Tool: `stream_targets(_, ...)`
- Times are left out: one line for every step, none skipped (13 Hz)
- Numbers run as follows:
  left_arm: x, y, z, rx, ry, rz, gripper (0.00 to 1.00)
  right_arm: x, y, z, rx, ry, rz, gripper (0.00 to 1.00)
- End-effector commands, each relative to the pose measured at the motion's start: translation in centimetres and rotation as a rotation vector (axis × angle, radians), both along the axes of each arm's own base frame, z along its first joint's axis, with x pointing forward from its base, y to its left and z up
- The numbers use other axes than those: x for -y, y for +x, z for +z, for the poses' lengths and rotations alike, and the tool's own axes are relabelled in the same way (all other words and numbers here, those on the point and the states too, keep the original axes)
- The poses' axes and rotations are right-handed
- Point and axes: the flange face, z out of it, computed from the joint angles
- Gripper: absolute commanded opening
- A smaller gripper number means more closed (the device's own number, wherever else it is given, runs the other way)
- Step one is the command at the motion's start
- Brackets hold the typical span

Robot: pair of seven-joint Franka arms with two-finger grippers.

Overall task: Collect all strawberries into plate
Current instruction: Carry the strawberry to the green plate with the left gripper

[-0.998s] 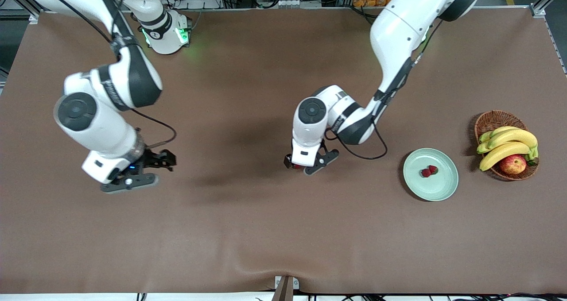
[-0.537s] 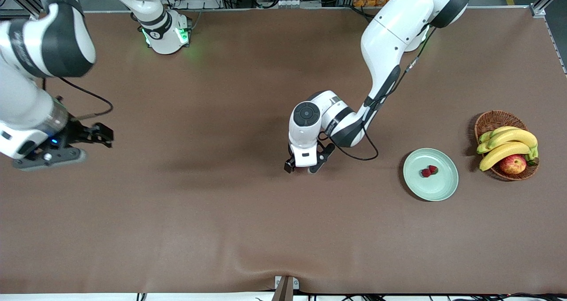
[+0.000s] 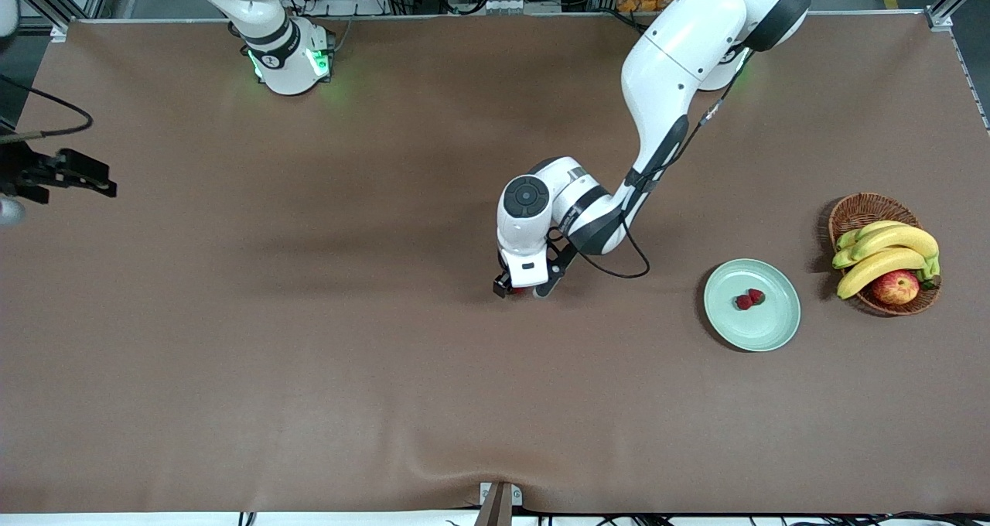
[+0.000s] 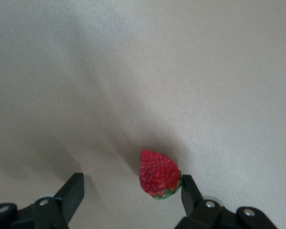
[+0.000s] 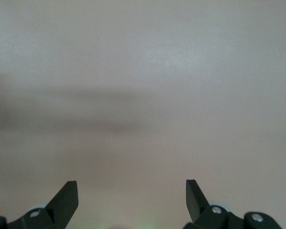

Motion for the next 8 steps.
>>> stream_targets(0.3, 0.7, -0.7, 0.021, -0.003, 0.012, 0.78, -0.5, -1.8, 2.1, 0.005, 0.021, -0.04, 1.0)
stream_targets(0.3, 0.8, -0.7, 0.022, -0.004, 0.012, 0.71, -0.7, -2.0, 2.3, 0.003, 0.019, -0.075, 1.0)
stream_targets(0.3, 0.8, -0.6, 0.025, -0.008, 0.012, 0.66, -0.8, -2.1, 2.4, -0.001, 0.016, -0.108, 1.0)
stream_targets(0.2, 0.9, -0.6, 0.026, -0.009, 0.015, 0.61, -0.8, -2.1, 2.4, -0.003, 0.014, -0.134, 1.0)
stream_targets(0.1, 1.1, -0.6, 0.027, -0.008, 0.021, 0.52, -0.7, -2.2, 2.5, -0.003, 0.012, -0.157, 1.0)
stream_targets(0.0, 1.5, -0.3, 0.036, -0.01, 0.025, 0.4, -0.7, -2.1, 2.6, 0.001, 0.014, -0.163, 1.0)
stream_targets(0.0, 1.6, -0.1, 0.039, -0.012, 0.019, 0.26, -0.7, -2.0, 3.7, 0.029, 0.027, -0.166, 1.0)
stream_targets(0.0, 1.8, 0.0, 0.042, -0.012, 0.014, 0.12, -0.3, -1.8, 4.0, 0.038, 0.057, -0.173, 1.0)
